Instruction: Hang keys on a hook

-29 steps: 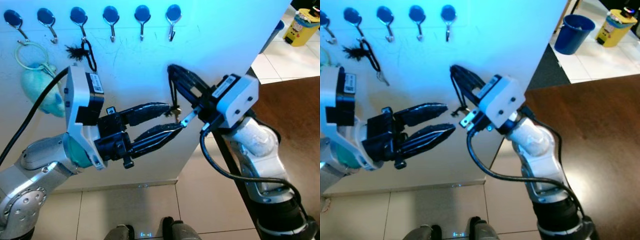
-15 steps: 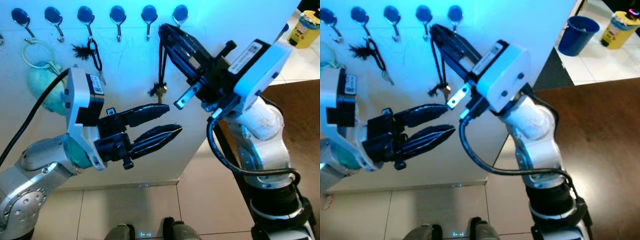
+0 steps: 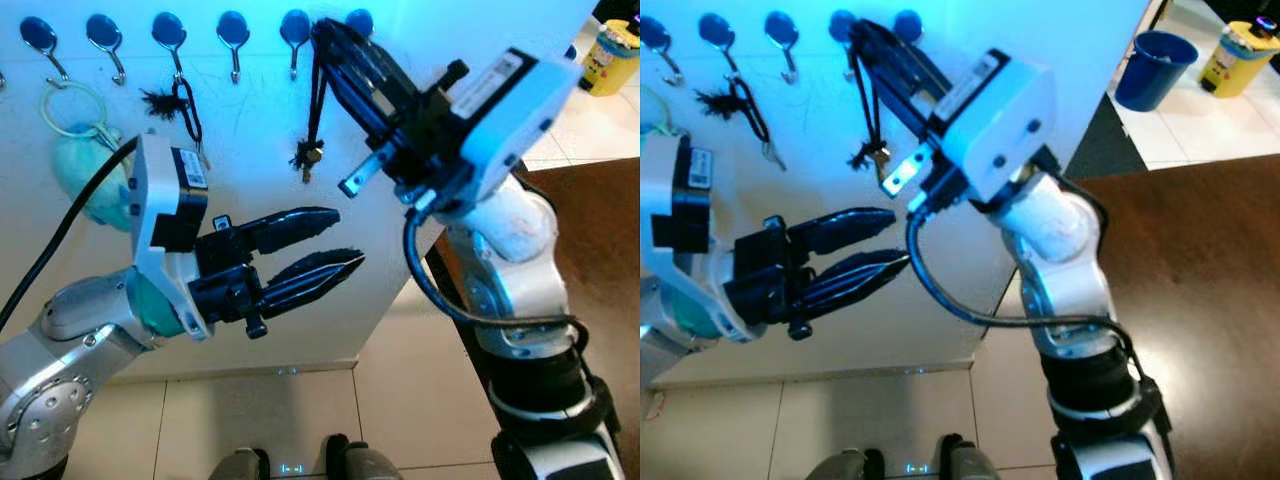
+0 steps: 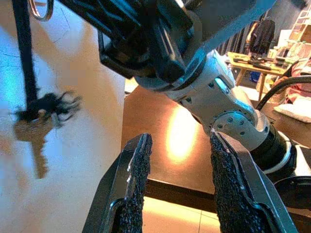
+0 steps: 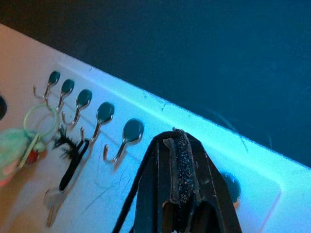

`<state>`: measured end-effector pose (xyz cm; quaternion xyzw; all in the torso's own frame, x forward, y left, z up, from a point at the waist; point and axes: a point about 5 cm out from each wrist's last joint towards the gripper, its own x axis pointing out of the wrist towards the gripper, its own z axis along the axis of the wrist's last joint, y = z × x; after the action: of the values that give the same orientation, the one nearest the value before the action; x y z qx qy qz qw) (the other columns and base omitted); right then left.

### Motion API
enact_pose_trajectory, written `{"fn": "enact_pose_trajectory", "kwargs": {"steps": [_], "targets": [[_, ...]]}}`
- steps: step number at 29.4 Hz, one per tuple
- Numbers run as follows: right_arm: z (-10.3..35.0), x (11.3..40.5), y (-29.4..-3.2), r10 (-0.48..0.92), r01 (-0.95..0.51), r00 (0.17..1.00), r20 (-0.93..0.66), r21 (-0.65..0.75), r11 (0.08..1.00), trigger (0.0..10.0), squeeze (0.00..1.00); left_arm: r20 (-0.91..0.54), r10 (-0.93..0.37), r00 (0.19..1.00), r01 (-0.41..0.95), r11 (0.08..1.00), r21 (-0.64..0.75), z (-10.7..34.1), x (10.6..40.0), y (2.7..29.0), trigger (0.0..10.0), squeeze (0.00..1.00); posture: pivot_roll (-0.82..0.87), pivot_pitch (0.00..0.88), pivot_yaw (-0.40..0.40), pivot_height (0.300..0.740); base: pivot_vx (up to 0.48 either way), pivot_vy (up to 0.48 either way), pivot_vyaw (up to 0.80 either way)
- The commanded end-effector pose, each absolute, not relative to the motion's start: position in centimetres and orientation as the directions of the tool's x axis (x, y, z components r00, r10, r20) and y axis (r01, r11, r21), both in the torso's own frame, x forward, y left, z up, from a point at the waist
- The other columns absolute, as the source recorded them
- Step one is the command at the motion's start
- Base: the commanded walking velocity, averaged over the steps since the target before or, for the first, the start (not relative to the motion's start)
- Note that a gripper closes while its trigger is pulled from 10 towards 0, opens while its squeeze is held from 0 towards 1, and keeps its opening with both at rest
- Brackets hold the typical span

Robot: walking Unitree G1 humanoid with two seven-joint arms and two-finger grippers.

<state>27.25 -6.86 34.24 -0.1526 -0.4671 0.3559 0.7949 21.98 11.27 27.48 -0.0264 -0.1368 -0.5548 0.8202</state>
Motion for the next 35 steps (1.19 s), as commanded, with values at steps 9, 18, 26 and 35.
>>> {"fn": "enact_pose_trajectory", "kwargs": {"steps": [9,18,26,35], "targets": [[34.4,28.2,-6.7,0.692,-0.403,0.323,0.645,-0.568,0.718,10.0,0.0,0.248,-0.909,0.335,0.922,0.37,0.111,27.5,21.7,11.2,10.0,0.0,0.03,0.13,0.082,0.74,0.0,0.0,0.0],[34.5,28.2,-7.3,0.677,-0.37,0.338,0.654,-0.569,0.735,10.0,0.0,0.248,-0.909,0.334,0.923,0.369,0.108,27.5,21.7,11.2,10.0,0.0,0.02,0.134,0.084,0.74,0.0,0.0,0.0],[34.5,27.9,-7.6,0.668,-0.347,0.343,0.66,-0.572,0.743,10.0,0.0,0.248,-0.91,0.331,0.925,0.366,0.107,27.5,21.8,11.1,10.0,0.0,0.02,0.138,0.091,0.74,0.0,0.0,0.0],[33.9,27.4,-9.0,0.637,-0.325,0.389,0.666,-0.548,0.771,10.0,0.0,0.243,-0.911,0.335,0.924,0.368,0.108,27.5,21.9,11.3,10.0,0.0,0.02,0.137,0.09,0.74,0.0,0.0,0.0]]}}
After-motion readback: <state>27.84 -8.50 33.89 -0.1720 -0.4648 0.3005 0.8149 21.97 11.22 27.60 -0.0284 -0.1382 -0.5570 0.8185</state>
